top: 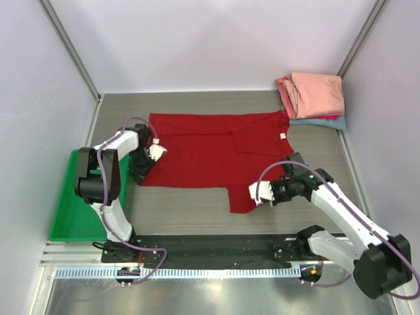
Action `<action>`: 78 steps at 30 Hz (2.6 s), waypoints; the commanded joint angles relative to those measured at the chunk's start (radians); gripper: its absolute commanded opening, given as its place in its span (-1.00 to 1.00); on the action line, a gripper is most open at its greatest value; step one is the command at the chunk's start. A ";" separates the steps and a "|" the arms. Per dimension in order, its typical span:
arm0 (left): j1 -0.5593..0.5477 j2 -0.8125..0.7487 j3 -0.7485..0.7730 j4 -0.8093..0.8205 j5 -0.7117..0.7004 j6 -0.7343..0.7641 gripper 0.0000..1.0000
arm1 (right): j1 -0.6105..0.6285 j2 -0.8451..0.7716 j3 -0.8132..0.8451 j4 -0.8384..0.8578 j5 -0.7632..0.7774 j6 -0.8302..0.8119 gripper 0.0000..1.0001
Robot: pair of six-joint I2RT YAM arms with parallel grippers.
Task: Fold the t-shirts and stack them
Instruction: Fold the tshirt
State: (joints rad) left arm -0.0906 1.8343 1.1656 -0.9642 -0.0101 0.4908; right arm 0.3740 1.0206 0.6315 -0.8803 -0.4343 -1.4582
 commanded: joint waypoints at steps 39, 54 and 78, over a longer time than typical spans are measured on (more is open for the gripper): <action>0.046 0.368 0.910 -0.228 0.136 -0.058 -1.00 | -0.219 0.649 0.844 0.512 0.255 0.733 -0.98; 0.061 0.554 1.166 -0.297 0.076 -0.119 -0.59 | -0.233 1.014 1.194 0.509 0.358 0.812 -0.36; 0.023 0.468 0.783 -0.192 0.202 -0.155 -0.68 | -0.172 1.055 1.103 0.147 -0.018 0.783 -0.10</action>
State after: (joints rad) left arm -0.0715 2.2978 1.9408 -1.1671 0.1825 0.3645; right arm 0.1978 2.0491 1.6829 -0.7116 -0.4252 -0.6506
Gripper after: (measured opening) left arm 0.159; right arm 0.449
